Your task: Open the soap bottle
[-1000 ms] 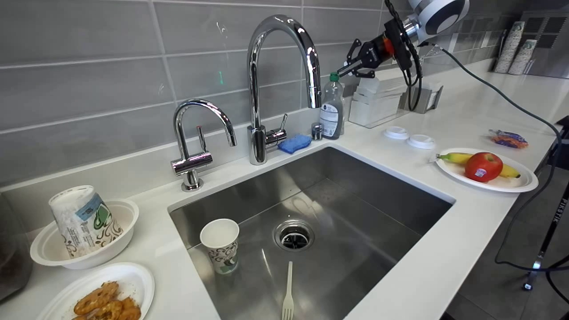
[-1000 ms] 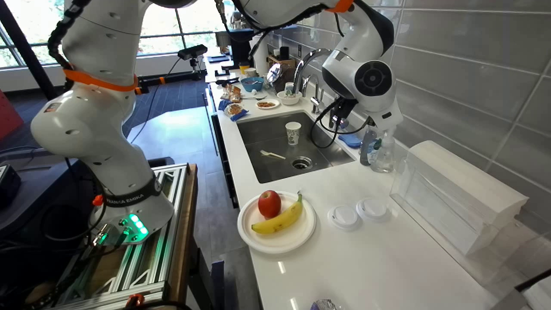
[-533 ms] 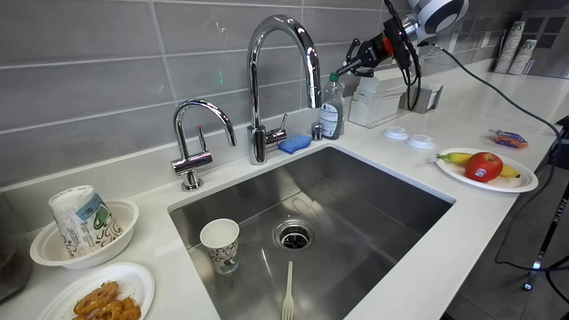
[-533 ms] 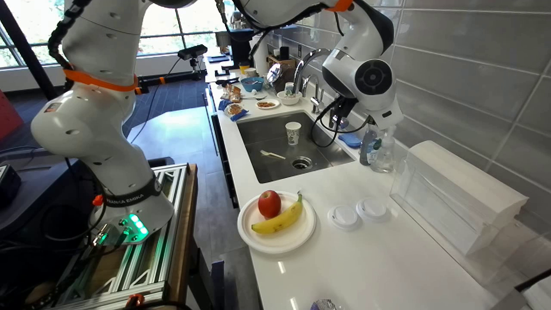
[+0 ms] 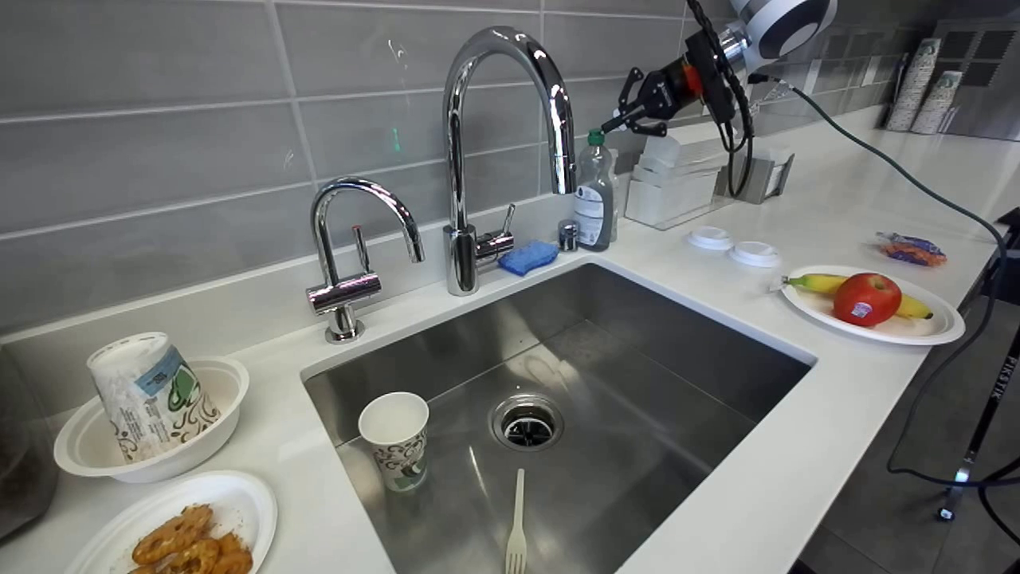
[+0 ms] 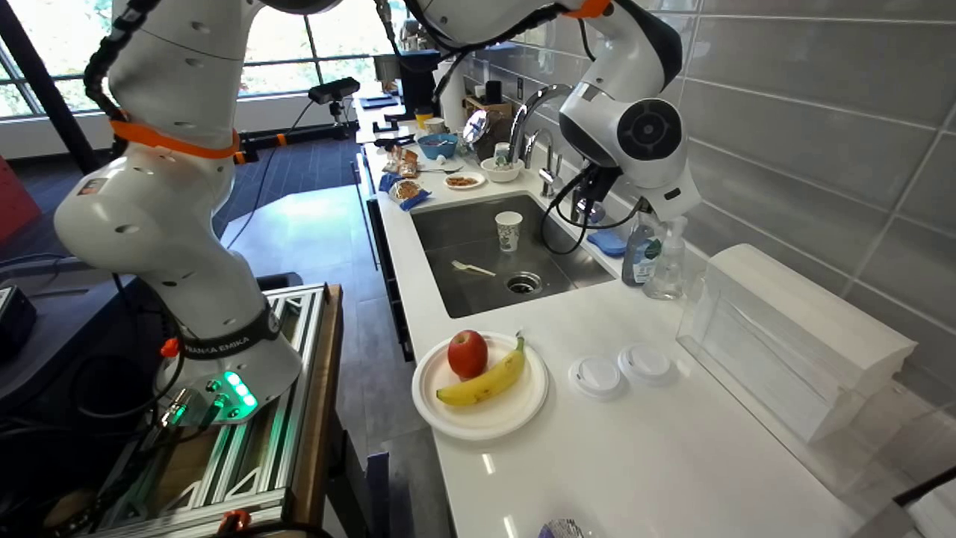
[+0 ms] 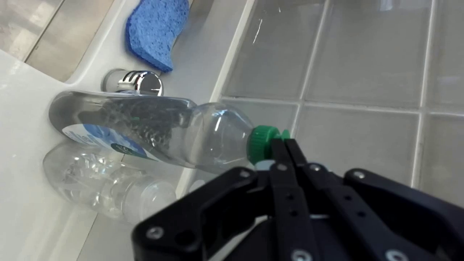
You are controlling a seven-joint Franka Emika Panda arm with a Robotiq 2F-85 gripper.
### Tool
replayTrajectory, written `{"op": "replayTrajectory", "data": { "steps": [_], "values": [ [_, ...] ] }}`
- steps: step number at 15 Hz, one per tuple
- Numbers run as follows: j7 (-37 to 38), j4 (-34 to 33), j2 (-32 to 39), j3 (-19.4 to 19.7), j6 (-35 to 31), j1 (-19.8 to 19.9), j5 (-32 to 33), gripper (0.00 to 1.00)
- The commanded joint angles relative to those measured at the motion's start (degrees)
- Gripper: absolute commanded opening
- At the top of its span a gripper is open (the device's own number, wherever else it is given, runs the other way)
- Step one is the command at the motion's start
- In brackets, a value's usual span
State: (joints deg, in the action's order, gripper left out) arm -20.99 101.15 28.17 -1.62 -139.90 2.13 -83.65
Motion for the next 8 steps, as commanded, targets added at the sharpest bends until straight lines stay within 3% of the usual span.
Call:
{"op": "replayTrajectory", "data": {
  "steps": [1,8],
  "values": [
    [0.77,-0.46,-0.21,0.62,1.05,-0.58,2.01,0.01],
    [1.34,-0.91,-1.01,0.08,1.56,-0.49,4.18,0.01]
  ]
}}
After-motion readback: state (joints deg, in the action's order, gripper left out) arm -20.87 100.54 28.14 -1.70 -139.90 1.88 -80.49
